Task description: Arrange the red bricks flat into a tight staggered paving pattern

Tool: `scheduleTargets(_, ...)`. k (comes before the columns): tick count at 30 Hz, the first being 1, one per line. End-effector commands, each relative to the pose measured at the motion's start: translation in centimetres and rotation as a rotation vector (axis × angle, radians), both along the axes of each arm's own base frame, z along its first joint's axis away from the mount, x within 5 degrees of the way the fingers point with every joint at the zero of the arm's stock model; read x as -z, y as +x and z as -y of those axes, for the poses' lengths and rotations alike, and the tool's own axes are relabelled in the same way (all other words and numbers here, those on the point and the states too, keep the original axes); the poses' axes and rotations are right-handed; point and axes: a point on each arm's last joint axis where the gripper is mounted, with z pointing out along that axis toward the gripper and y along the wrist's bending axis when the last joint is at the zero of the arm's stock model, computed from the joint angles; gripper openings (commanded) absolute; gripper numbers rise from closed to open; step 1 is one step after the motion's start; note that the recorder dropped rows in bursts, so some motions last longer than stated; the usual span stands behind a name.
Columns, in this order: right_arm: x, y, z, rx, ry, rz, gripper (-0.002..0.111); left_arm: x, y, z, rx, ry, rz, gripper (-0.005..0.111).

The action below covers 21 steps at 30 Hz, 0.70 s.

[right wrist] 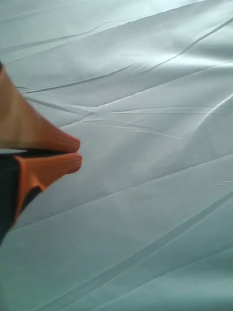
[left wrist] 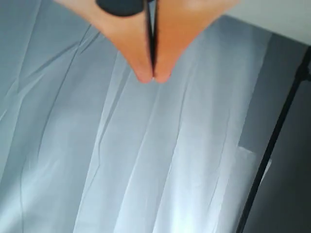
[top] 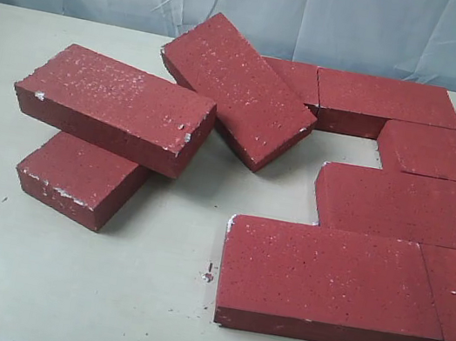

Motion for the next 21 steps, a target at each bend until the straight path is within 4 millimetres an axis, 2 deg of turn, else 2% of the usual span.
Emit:
scheduleTargets(1,-2.0,-1.1,0.4,0.018,0.057,0.206,-0.001,-1.9,-1.2,-0.2,0.011,-0.065,0.265,0.000)
scheduleTargets(5,-4.6,-0.6,0.3,0.029,0.035,0.203,-0.001,-3.1,-2.3,-0.3,-0.014,-0.048,0.439,0.000)
scheduleTargets(8,-7.2,1.6,-0.1,0.028,-0.043,0.138,-0.001,-5.5,-1.6,-0.6,-0.048,-0.042,0.412,0.000)
scheduleTargets(10,-8.5,4.0,-0.6,0.021,-0.116,0.070,-0.001,-7.3,-0.2,-0.7,-0.050,-0.051,0.368,0.000)
scheduleTargets(13,-9.6,7.3,-1.1,0.006,-0.199,-0.045,-0.001,-10.0,3.2,-0.8,-0.053,-0.048,0.281,0.000)
scheduleTargets(15,-9.9,8.5,-1.3,0.000,-0.233,-0.088,-0.001,-11.1,5.1,-0.8,-0.047,-0.025,0.237,0.000)
scheduleTargets(18,-9.9,11.0,-1.5,-0.009,-0.257,-0.173,-0.001,-12.9,9.3,-0.2,-0.010,0.091,0.095,0.000)
scheduleTargets(21,-9.9,13.2,-2.0,-0.024,-0.371,-0.262,-0.001,-13.8,13.4,0.1,0.018,0.191,-0.079,0.000)
